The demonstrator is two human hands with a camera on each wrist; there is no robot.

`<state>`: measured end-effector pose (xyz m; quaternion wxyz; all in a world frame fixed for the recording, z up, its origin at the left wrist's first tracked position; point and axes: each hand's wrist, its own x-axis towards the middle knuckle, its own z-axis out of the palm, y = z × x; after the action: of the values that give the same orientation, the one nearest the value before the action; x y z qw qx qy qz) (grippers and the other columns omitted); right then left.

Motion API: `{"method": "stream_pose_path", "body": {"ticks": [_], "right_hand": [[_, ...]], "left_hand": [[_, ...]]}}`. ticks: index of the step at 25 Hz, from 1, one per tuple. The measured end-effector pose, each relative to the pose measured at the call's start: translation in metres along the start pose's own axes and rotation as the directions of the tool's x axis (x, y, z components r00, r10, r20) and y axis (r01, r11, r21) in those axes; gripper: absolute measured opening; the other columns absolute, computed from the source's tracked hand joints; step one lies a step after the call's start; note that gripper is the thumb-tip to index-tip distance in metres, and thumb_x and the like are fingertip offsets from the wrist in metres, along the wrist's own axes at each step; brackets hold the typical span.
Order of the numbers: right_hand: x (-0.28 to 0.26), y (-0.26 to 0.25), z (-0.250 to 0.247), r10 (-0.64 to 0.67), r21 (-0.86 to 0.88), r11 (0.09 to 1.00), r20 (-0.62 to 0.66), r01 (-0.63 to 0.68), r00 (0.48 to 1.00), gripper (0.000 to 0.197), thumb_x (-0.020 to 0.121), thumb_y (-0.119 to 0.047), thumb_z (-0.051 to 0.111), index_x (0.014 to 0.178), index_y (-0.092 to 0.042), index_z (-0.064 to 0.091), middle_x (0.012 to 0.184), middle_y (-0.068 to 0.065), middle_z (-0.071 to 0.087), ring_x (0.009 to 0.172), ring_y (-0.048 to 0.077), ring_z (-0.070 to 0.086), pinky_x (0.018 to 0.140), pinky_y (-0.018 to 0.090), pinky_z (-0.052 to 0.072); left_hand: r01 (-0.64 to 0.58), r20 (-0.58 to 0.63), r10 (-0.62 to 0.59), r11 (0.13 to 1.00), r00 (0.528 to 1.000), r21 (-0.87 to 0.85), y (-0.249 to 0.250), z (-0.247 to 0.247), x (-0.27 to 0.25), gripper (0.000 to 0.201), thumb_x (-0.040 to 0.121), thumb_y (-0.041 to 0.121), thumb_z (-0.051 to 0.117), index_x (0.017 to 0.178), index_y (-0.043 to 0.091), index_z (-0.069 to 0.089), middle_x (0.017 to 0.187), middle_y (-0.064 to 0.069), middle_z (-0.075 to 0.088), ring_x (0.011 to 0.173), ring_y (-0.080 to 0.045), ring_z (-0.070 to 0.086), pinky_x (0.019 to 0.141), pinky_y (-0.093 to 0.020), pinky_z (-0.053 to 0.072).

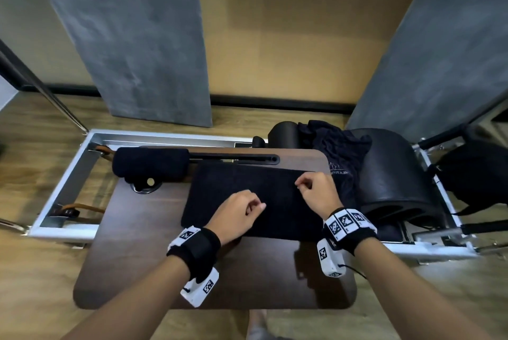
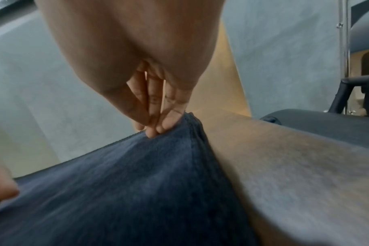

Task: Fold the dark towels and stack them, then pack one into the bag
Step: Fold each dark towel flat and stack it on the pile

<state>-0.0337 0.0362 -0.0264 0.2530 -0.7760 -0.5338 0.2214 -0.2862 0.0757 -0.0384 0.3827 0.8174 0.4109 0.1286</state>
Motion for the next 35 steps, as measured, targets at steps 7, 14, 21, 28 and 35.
{"method": "stream_pose_path", "body": {"ticks": [7,14,21,28,35], "right_hand": [[-0.098,-0.009,0.004,-0.036,-0.225,0.971,0.212,0.084,0.977,0.016,0.084,-0.013,0.063,0.082,-0.022,0.077,0.083,-0.005,0.074,0.084,0.018,0.067,0.079,0.037,0.056],[-0.21,-0.024,0.044,-0.278,0.128,0.96,0.296,0.25,0.914,0.039,0.081,0.005,0.062,0.104,-0.022,0.078,0.108,-0.014,0.067,0.097,0.001,0.061,0.086,0.011,0.045],[-0.253,0.001,0.047,-0.285,-0.131,0.944,0.143,0.304,0.948,0.041,0.088,0.002,0.062,0.125,-0.015,0.07,0.143,-0.004,0.053,0.131,0.014,0.049,0.109,0.029,0.044],[-0.258,0.005,0.057,-0.292,-0.268,0.906,0.166,0.328,0.942,0.048,0.092,-0.03,0.073,0.137,-0.023,0.057,0.144,-0.008,0.047,0.132,0.014,0.045,0.108,0.035,0.045],[-0.256,0.001,0.062,-0.259,-0.271,0.919,0.13,0.286,0.957,0.056,0.088,-0.048,0.075,0.134,-0.029,0.049,0.133,-0.012,0.049,0.12,0.011,0.047,0.1,0.034,0.046]], "left_hand": [[-0.003,-0.022,0.015,0.885,1.0,0.465,-0.001,0.006,-0.039,0.04,0.11,0.048,0.042,0.138,0.023,0.057,0.135,0.009,0.052,0.127,-0.013,0.049,0.114,-0.038,0.034],[-0.02,0.03,0.006,0.87,1.0,0.493,-0.005,0.034,-0.128,0.061,0.112,0.046,0.035,0.166,0.02,0.025,0.176,0.005,0.01,0.163,-0.014,-0.002,0.131,-0.05,0.008],[-0.123,0.017,0.128,0.9,0.992,0.417,-0.018,0.041,-0.201,0.053,0.103,0.046,0.061,0.148,0.02,0.055,0.159,0.002,0.042,0.153,-0.019,0.032,0.121,-0.035,0.028],[-0.053,-0.077,0.1,0.882,0.992,0.468,-0.018,0.033,-0.215,0.027,0.094,0.028,0.074,0.121,0.025,0.069,0.124,0.013,0.059,0.117,-0.016,0.051,0.093,-0.034,0.038],[0.0,-0.223,0.065,0.96,0.973,0.279,-0.02,0.032,-0.206,0.012,0.1,0.01,0.068,0.103,0.016,0.078,0.103,0.005,0.073,0.103,-0.023,0.063,0.088,-0.044,0.045]]}}
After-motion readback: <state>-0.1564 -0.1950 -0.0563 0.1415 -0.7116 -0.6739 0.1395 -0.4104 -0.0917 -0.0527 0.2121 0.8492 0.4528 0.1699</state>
